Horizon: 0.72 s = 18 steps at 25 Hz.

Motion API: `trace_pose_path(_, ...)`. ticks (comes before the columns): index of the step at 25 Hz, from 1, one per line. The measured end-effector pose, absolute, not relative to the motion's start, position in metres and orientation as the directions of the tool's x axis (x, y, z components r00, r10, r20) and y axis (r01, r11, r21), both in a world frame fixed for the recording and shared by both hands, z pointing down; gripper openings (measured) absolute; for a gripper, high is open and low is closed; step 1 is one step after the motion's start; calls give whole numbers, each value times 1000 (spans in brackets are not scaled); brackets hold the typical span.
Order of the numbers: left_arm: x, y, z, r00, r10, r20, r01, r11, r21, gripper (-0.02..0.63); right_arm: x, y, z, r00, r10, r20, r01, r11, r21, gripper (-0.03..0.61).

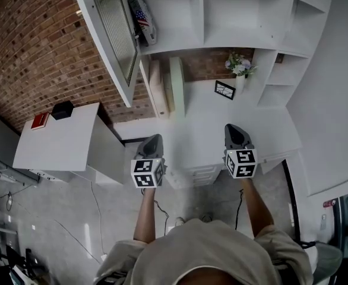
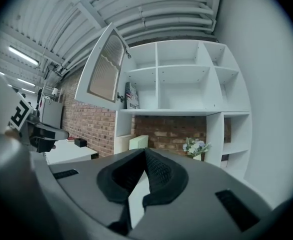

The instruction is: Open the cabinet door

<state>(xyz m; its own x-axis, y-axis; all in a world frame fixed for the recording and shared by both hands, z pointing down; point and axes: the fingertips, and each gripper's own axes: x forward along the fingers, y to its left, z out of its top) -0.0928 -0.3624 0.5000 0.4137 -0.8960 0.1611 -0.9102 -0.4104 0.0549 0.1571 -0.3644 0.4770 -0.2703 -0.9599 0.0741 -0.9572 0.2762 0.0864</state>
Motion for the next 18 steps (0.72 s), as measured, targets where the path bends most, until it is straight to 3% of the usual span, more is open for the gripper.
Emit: trace_pose_path(18, -96, -367, 509, 392, -907, 156, -920, -385, 74, 26, 151, -362, 485, -287, -955, 71, -949, 294, 114, 12)
